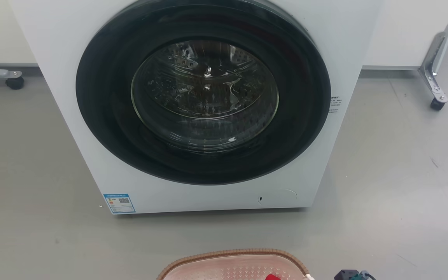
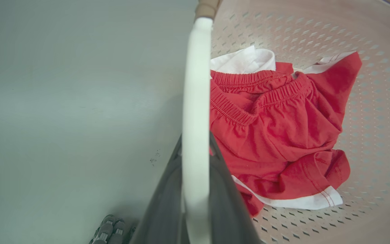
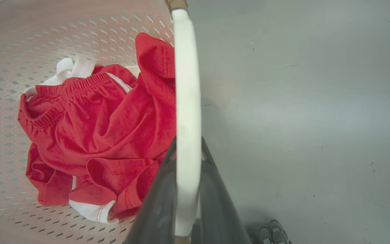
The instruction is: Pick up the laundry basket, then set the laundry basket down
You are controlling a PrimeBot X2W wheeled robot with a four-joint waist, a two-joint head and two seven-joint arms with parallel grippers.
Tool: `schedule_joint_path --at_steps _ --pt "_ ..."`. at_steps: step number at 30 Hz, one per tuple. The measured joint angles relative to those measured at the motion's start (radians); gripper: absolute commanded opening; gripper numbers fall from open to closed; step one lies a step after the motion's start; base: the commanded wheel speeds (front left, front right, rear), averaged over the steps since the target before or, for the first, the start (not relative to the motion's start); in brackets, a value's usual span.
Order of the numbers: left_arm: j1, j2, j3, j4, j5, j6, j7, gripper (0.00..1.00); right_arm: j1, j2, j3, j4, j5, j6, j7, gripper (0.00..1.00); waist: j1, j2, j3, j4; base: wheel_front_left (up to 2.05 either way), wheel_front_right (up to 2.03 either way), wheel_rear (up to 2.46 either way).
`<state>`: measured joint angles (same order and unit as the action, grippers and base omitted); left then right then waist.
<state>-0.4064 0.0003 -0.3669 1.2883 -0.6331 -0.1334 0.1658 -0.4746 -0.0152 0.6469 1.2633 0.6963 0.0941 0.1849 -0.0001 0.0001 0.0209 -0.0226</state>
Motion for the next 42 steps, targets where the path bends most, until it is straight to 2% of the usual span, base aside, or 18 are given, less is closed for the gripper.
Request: schedule_joint_path --at_steps 34,42 --pt "0.020 0.007 -0.062 -0.040 -0.070 0.024 0.010 0.00 0.000 -0.005 0.017 0.001 0.018 0.000 0.007 0.00 0.0001 0.0000 0.006 -0.004 0.00 0.00 0.00" --pt "0.011 0.008 -0.069 -0.052 -0.091 0.037 0.003 0.00 -0.026 -0.006 0.018 0.000 0.019 -0.002 -0.002 0.00 0.0001 0.0000 0.044 -0.005 0.00 0.00 0.00"
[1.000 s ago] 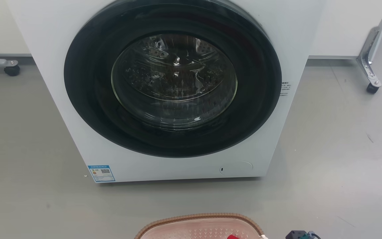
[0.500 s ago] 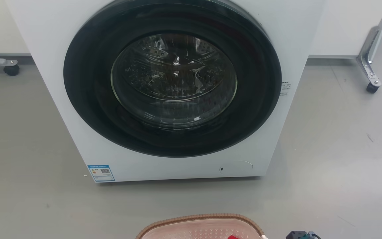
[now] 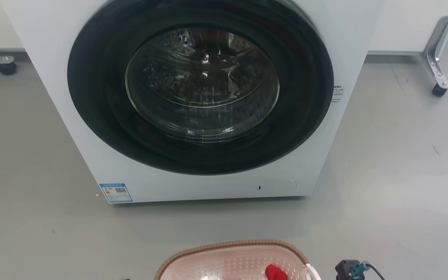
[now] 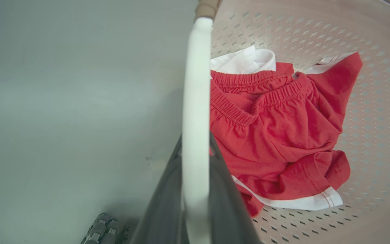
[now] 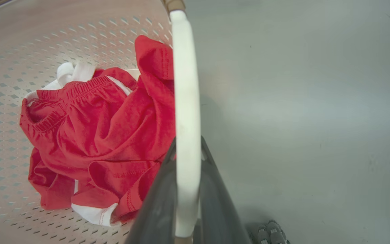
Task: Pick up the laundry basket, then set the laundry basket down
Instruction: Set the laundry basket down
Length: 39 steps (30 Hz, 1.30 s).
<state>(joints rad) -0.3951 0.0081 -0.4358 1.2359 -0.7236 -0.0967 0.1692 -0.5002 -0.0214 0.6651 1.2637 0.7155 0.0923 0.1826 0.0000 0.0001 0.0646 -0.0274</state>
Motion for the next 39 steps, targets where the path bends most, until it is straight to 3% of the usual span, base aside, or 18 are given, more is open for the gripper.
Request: schedule_joint_path --at_steps 39 --pt "-0.381 0.047 -0.008 -0.053 0.051 0.018 -0.155 0.00 -0.373 -0.015 -0.002 -0.067 -0.024 -0.070 -0.158 0.00 0.0001 0.0001 0.472 -0.013 0.00 0.00 0.00"
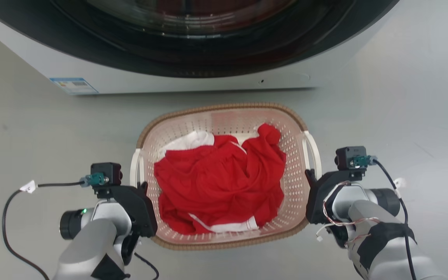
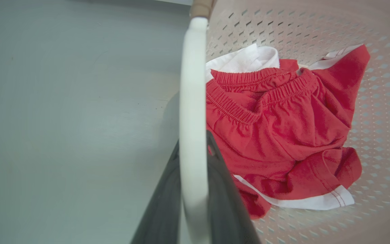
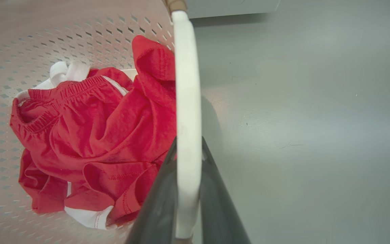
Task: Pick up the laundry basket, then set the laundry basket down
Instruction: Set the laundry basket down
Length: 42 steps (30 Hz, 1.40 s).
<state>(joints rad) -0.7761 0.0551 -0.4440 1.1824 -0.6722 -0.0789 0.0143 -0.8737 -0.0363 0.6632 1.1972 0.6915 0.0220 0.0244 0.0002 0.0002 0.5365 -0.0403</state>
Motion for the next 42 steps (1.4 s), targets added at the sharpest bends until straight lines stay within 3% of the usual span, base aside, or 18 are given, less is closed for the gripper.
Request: schedule_joint_path --at_steps 20,34,36,37,38,42 --pt "-0.151 0.009 -0.016 -0.006 0.044 0.018 -0.114 0.00 -0.135 -0.003 -0.019 0.002 -0.006 -0.031 -0.091 0.00 -0.0001 0.0000 0.248 0.004 0.00 0.00 0.00" --pt "-0.188 0.003 -0.022 0.018 0.053 0.017 -0.175 0.00 -0.155 -0.002 -0.019 0.018 -0.007 -0.032 -0.133 0.00 -0.0001 0.0000 0.303 0.015 0.00 0.00 0.00" --pt "-0.188 0.002 -0.023 0.026 0.053 0.017 -0.176 0.00 -0.157 -0.001 -0.018 0.022 -0.007 -0.032 -0.133 0.43 -0.0002 -0.0001 0.306 0.016 0.00 0.00 0.00" --pt "-0.189 0.000 -0.023 0.029 0.053 0.017 -0.185 0.00 -0.157 -0.002 -0.018 0.030 -0.008 -0.037 -0.141 0.91 -0.0003 -0.0002 0.309 0.016 0.00 0.00 0.00" --pt "-0.191 0.000 -0.023 0.031 0.053 0.016 -0.185 0.00 -0.157 -0.003 -0.018 0.033 -0.009 -0.040 -0.141 1.00 -0.0002 -0.0003 0.310 0.016 0.00 0.00 0.00" --pt "-0.196 0.003 -0.022 0.041 0.053 0.008 -0.187 0.00 -0.157 -0.014 -0.019 0.039 -0.009 -0.041 -0.148 1.00 -0.0002 -0.0002 0.316 0.017 0.00 0.00 0.00"
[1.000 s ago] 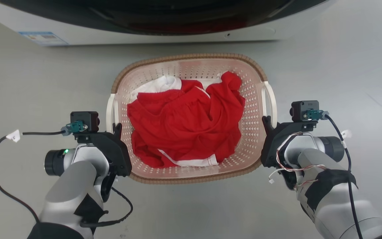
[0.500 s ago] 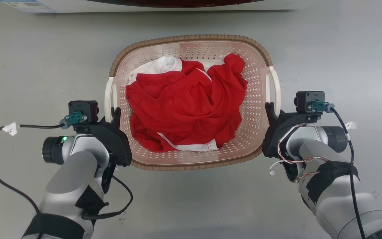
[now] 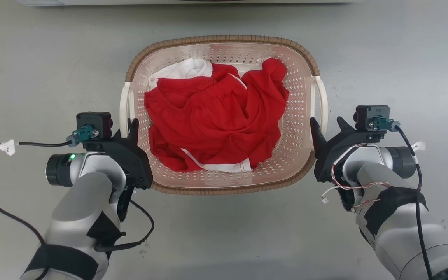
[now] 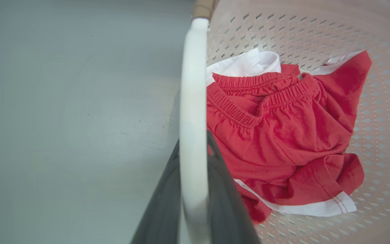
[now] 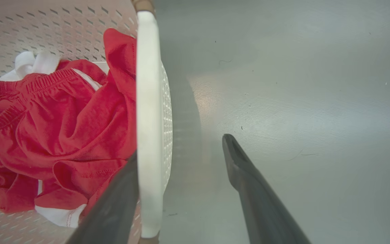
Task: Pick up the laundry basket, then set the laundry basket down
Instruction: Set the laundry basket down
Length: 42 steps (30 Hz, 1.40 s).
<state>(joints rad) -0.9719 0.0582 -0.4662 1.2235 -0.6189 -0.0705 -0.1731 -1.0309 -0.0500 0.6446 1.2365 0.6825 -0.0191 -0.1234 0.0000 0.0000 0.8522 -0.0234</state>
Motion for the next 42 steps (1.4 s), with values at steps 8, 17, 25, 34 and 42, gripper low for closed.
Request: schedule_joint_path --at_steps 8,17,25,34,42 --pt "-0.008 0.000 0.002 0.010 -0.003 -0.005 -0.015 1.00 -0.003 -0.006 -0.001 0.007 0.000 0.000 -0.015 1.00 0.0000 0.0000 0.004 0.003 0.00 0.00 0.00" --pt "-0.003 -0.010 0.001 0.026 -0.007 -0.019 -0.022 1.00 0.002 -0.008 0.002 0.015 0.002 0.002 -0.026 1.00 0.0000 0.0001 -0.031 0.009 0.00 0.00 0.00" --pt "0.023 -0.020 0.000 0.037 -0.014 -0.027 -0.027 1.00 0.045 -0.009 0.012 0.002 0.017 0.019 -0.040 1.00 0.0000 0.0000 -0.095 0.016 0.00 0.00 0.00" --pt "0.069 -0.021 -0.003 0.040 -0.016 -0.035 -0.044 1.00 0.088 -0.009 0.016 -0.011 0.032 0.039 -0.074 1.00 -0.0001 0.0000 -0.199 0.022 0.00 0.00 0.00" --pt "0.121 -0.021 -0.012 0.042 -0.015 -0.035 -0.067 1.00 0.129 -0.009 0.011 -0.006 0.033 0.065 -0.107 1.00 -0.0001 0.0000 -0.310 0.022 0.00 0.00 0.00"
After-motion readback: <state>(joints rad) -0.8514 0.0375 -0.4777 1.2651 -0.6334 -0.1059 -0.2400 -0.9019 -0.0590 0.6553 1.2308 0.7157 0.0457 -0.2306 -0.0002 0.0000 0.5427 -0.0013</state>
